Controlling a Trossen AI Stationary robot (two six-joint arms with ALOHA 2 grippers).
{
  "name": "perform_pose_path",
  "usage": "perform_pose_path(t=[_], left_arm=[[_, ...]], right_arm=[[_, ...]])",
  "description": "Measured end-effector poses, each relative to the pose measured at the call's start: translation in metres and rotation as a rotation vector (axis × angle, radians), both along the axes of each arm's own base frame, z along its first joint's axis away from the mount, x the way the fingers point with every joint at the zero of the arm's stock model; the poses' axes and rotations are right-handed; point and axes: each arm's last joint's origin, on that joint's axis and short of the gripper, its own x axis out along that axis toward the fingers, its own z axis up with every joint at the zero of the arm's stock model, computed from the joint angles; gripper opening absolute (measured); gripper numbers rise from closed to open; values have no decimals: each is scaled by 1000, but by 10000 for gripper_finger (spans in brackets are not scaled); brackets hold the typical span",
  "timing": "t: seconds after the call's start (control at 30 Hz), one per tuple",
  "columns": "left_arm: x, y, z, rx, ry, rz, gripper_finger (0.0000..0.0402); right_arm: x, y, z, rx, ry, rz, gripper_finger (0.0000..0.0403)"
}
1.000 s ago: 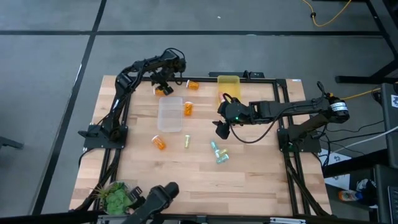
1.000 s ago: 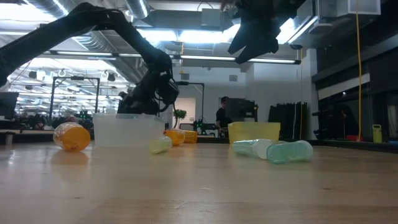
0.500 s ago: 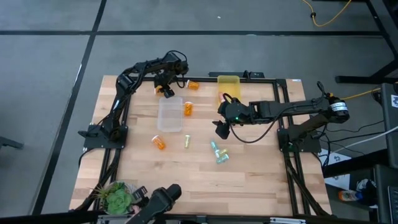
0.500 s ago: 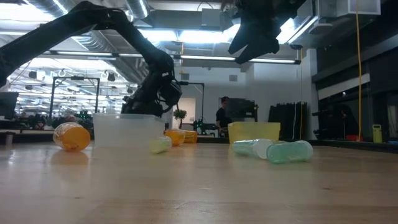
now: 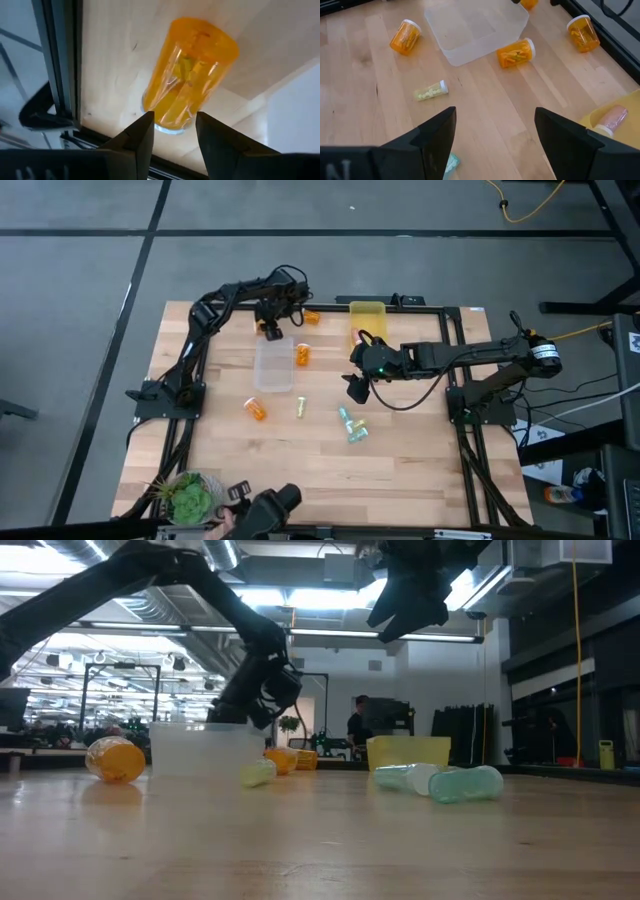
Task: Pick and place medicine bottles into bin by pill shape (circle, oval)
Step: Move the large orange pill bottles to the center of the table
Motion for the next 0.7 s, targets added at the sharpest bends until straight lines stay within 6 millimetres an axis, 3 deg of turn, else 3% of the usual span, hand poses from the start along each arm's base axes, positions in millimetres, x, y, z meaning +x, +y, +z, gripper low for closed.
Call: perform_pose_path(t=[0.47,0.7], left_arm=[[41,-16,3,120,-117,-233,138],[46,-19,3,126,-132,-258,146]], right_arm=[[0,0,0,16,-6,-15,272],[0,0,0,16,-6,-15,272]])
